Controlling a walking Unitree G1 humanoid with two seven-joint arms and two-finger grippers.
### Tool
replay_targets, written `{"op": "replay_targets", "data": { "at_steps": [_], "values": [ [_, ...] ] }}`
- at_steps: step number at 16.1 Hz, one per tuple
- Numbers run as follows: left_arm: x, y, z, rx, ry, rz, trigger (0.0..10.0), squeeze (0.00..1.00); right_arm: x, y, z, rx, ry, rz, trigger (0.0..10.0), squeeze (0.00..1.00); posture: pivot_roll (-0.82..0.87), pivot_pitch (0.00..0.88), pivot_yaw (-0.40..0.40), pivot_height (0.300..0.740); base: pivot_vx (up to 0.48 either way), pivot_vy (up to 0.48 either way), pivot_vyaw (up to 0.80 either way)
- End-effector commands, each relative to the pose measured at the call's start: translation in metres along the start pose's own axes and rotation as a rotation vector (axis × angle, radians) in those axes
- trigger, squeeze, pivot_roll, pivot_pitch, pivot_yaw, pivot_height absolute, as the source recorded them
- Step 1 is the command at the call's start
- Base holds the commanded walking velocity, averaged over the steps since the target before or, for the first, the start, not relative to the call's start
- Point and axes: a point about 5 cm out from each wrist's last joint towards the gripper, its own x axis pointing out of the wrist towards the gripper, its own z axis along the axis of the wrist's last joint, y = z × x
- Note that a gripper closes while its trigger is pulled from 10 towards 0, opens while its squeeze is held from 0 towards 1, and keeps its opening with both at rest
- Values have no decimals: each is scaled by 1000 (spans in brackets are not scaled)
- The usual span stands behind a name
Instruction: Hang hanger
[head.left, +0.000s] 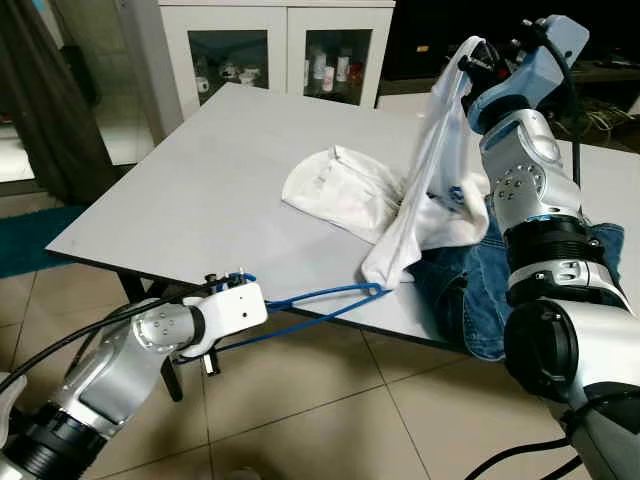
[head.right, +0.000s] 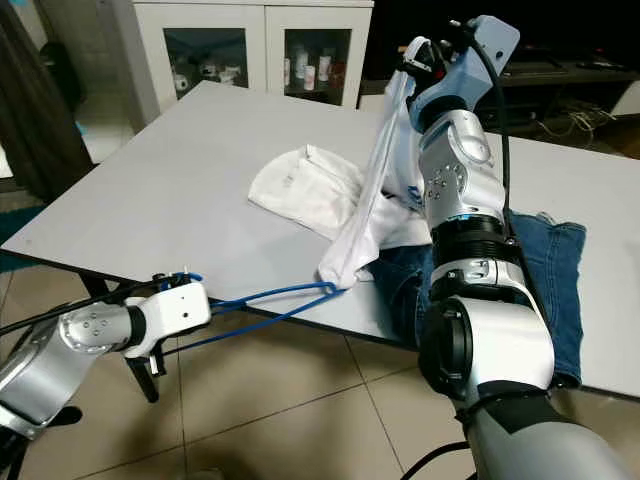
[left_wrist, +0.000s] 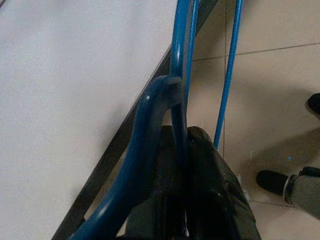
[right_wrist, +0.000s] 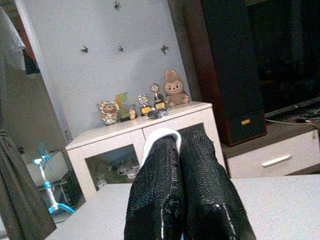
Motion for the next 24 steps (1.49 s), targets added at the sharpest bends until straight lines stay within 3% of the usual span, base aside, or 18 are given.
{"op": "replay_targets", "data": {
  "at_steps": [1, 3, 4, 5, 6, 7, 8, 9, 10, 12, 13, 14, 15, 17, 18, 20, 23, 24],
  "values": [
    [2, -4, 7, 24, -25, -13, 10000, 0, 0, 2, -5, -15, 19, 3, 0, 0, 138, 36, -58, 740, 0, 0, 0],
    [3, -7, 15, 50, -85, -34, 10000, 0, -7, 13, -34, -93, 84, 34, 0, 0, 130, 39, -55, 740, 0, 0, 0],
    [4, -8, 16, 50, -86, -35, 10000, 0, -10, 19, -45, -170, 114, 76, 0, 0, 129, 40, -55, 740, 0, 0, 0],
    [6, -8, 17, 50, -86, -34, 10000, 0, -16, 28, -64, -321, 170, 155, 0, 0, 129, 40, -56, 740, 0, 0, 0],
    [7, -8, 18, 43, -91, -27, 10000, 0, -25, 34, -86, -522, 243, 246, 6314, 0, 131, 42, -57, 740, 0, 0, 0],
    [8, -6, 20, 27, -99, -12, 10000, 0, -36, 33, -107, -694, 320, 327, 10000, 0, 133, 44, -58, 740, 0, 0, 0],
    [8, -6, 20, 23, -102, -8, 10000, 0, -40, 32, -112, -733, 339, 345, 10000, 0, 133, 44, -58, 740, 0, 0, 0],
    [8, -5, 19, 19, -102, 2, 10000, 0, -48, 22, -119, -818, 370, 380, 10000, 792, 133, 47, -59, 740, 0, 0, 0],
    [7, -5, 18, 18, -99, 4, 10000, 0, -52, 11, -120, -859, 391, 401, 10000, 1000, 128, 51, -57, 740, 0, 0, 0],
    [7, -6, 16, 19, -94, 2, 10000, 0, -54, -3, -112, -897, 413, 451, 10000, 1000, 122, 54, -55, 740, 0, 0, 0],
    [7, -6, 16, 20, -92, 1, 10000, 0, -53, -13, -100, -871, 415, 478, 10000, 875, 118, 55, -54, 740, 0, 0, 0],
    [8, -6, 16, 22, -91, 0, 10000, 0, -53, -18, -90, -822, 411, 501, 10000, 0, 110, 58, -52, 740, 0, 0, 0],
    [8, -6, 15, 23, -91, 0, 10000, 0, -53, -20, -85, -802, 406, 511, 10000, 0, 109, 58, -52, 740, 0, 0, 0],
    [9, -7, 16, 38, -90, -5, 10000, 0, -59, -26, -63, -659, 375, 589, 10000, 0, 103, 60, -51, 740, 0, 0, 0],
    [10, -7, 16, 40, -91, -6, 10000, 0, -68, -27, -57, -581, 389, 655, 10000, 1000, 98, 63, -51, 740, 0, 0, 0],
    [10, -8, 16, 45, -91, -8, 10000, 0, -79, -34, -55, -499, 425, 689, 10000, 1000, 91, 69, -51, 740, 0, 0, 0],
    [12, -9, 17, 58, -92, -12, 10000, 0, -97, -41, -55, -277, 486, 691, 10000, 1000, 90, 71, -51, 740, 0, 0, 0],
    [11, -9, 16, 61, -92, -12, 10000, 0, -114, -40, -62, -183, 566, 700, 10000, 776, 87, 81, -51, 740, 0, 0, 0]
  ]
}}
